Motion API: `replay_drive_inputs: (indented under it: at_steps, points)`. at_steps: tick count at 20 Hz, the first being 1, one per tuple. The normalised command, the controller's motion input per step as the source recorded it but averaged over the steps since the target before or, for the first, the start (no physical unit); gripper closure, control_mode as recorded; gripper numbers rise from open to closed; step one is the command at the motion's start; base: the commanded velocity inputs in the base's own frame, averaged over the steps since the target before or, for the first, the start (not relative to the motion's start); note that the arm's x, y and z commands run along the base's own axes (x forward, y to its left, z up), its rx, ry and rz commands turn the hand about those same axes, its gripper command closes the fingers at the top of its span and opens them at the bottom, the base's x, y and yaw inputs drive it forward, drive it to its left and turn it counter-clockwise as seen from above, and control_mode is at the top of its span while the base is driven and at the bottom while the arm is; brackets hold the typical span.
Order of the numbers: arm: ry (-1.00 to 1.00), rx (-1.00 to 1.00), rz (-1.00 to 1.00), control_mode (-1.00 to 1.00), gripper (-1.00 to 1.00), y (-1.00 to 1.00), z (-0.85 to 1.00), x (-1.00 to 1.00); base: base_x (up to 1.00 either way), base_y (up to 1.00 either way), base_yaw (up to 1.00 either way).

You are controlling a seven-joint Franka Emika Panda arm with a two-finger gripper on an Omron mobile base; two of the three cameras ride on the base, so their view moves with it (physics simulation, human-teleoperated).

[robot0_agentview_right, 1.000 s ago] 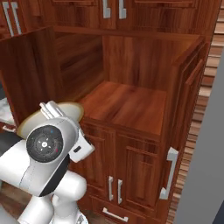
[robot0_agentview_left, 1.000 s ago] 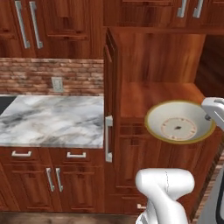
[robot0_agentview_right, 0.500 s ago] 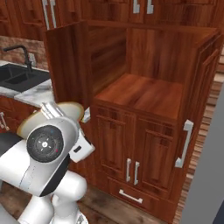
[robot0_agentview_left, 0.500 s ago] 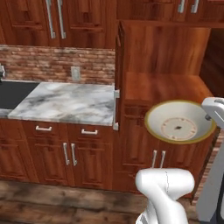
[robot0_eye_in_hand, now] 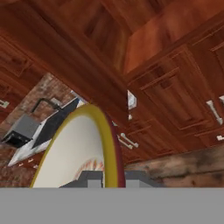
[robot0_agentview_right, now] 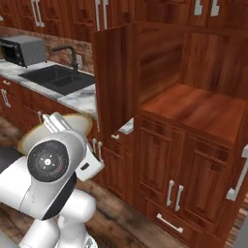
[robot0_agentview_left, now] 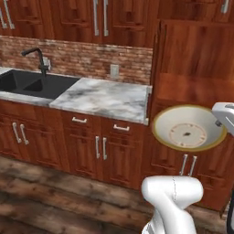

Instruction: Pick up the bowls from the cabinet and place each bowl in front of a stool on the dining counter.

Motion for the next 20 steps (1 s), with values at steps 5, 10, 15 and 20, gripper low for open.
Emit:
replay_drive_inputs:
  at_steps: [5, 10, 15, 20]
  points:
    - [0.0, 0.0, 0.0, 1.0, 1.0, 0.0, 0.0, 0.0, 0.06, 0.35, 0.52]
    - [0.0, 0.0, 0.0, 1.0, 1.0, 0.0, 0.0, 0.0, 0.36, 0.81, 0.46]
    - [0.0, 0.0, 0.0, 1.0, 1.0, 0.0, 0.0, 0.0, 0.57, 1.0, 0.38]
    - [0.0, 0.0, 0.0, 1.0, 1.0, 0.0, 0.0, 0.0, 0.85, 1.0, 0.35]
